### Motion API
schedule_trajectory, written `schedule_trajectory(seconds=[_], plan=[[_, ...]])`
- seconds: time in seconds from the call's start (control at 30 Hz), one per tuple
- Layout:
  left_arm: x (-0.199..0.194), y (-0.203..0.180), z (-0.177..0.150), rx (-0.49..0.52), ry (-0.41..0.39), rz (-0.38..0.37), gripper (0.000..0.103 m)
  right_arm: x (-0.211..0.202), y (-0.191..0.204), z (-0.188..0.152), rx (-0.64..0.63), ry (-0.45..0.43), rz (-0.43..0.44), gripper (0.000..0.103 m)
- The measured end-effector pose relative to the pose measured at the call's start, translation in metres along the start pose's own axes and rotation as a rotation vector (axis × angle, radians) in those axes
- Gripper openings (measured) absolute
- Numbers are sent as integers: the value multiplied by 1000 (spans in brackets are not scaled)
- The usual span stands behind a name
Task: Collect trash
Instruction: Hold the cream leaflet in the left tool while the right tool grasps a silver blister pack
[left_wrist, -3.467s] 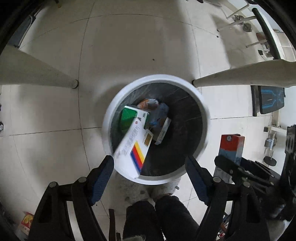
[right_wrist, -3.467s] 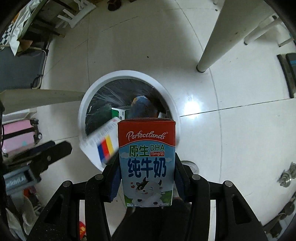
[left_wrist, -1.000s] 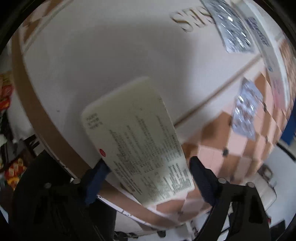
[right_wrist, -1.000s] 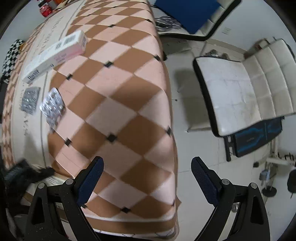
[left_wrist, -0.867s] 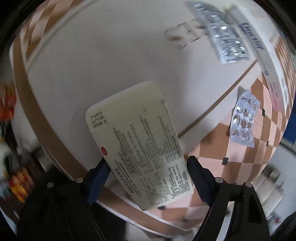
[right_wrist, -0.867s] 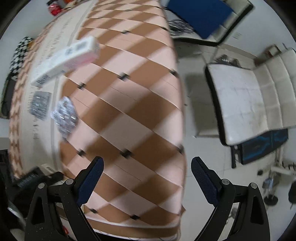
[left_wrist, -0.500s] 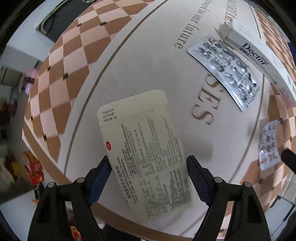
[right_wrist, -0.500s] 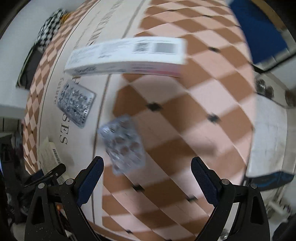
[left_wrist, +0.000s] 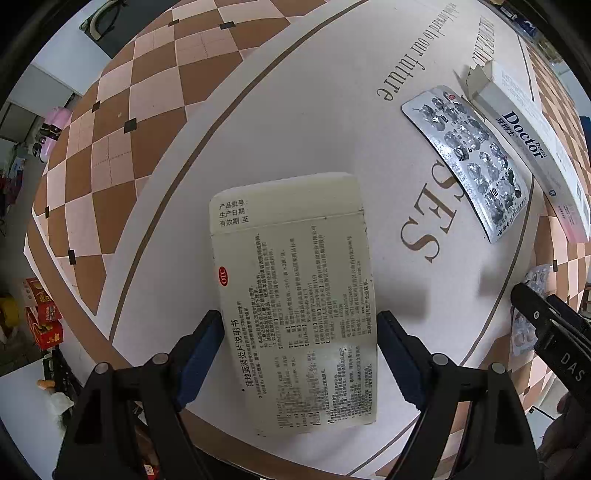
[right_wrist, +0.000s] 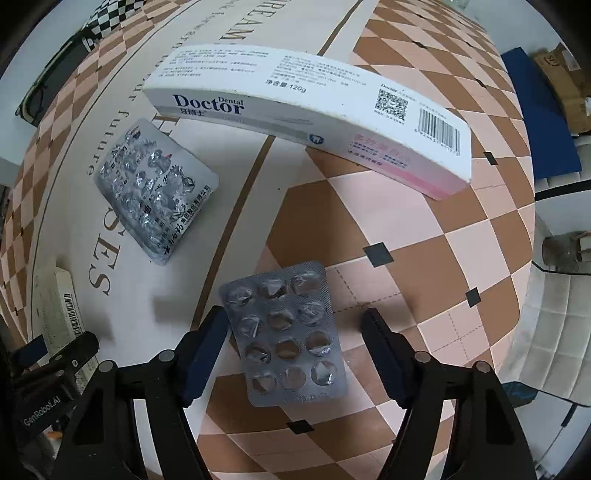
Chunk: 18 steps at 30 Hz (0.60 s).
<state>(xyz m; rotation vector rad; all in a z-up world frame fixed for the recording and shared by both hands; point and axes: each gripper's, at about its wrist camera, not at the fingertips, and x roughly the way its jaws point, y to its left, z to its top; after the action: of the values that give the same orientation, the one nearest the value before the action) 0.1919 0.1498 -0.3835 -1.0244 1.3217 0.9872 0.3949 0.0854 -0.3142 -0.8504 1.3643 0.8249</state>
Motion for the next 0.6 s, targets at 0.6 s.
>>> schedule_trajectory(seconds=[0.6], plan=[[-50, -29, -30, 128, -112, 20, 71, -42, -11, -33, 7, -92, 69, 58]])
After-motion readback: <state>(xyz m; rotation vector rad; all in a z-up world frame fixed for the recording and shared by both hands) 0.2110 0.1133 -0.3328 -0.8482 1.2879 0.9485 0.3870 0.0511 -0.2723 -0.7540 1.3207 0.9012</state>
